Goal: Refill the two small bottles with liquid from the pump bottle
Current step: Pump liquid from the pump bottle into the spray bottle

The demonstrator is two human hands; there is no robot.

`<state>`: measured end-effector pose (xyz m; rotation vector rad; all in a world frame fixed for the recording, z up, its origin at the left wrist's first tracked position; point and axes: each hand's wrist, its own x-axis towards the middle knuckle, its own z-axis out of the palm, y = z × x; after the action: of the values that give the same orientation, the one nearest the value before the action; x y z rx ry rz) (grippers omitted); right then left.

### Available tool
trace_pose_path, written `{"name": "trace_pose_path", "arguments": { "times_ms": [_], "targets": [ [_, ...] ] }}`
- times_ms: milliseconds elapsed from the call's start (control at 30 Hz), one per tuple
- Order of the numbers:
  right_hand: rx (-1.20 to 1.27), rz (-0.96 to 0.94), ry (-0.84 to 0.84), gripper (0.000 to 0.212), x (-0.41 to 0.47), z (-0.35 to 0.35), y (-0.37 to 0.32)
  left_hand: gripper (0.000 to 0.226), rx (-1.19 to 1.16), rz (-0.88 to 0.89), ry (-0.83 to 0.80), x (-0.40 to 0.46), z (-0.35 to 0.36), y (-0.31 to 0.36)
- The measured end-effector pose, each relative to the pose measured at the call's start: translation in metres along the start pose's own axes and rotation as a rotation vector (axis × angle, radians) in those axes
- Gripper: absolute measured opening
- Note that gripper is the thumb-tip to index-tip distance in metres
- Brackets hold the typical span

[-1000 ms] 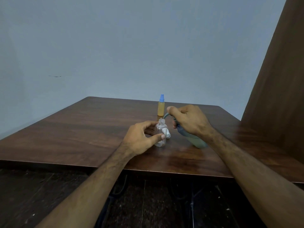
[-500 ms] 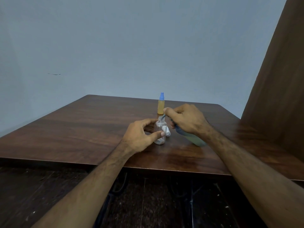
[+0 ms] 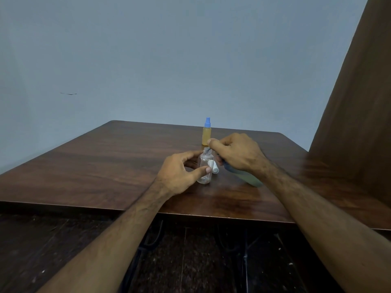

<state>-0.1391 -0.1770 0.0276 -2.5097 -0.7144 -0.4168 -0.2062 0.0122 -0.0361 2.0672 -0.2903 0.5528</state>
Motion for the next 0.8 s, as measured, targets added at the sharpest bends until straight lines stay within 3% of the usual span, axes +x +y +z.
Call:
{"name": "trace_pose_path", "arguments": {
  "times_ms": [100, 467, 667, 800],
  "targets": [
    [-0.014, -0.004, -0.004, 0.063, 0.0014, -0.0013, 0.0001, 0.049, 0.022, 0.013, -0.006, 0.0001, 0.0004, -0.0002],
    [0.011, 0.02, -0.003, 0.07, 0.0021, -0.0004, 0.0009, 0.052, 0.002, 0.005, 0.012, 0.001, 0.0004, -0.0028],
    [0.039, -0.003, -0.016, 0.055, 0.0007, -0.0052, -0.0002, 0.05, 0.026, 0.024, 0.005, 0.0004, 0.0005, -0.0017],
    [0.052, 0.0, -0.002, 0.071, 0.0011, -0.0033, 0.0024, 0.051, 0.013, 0.01, 0.007, 0.0005, 0.0006, -0.0021]
  ]
}}
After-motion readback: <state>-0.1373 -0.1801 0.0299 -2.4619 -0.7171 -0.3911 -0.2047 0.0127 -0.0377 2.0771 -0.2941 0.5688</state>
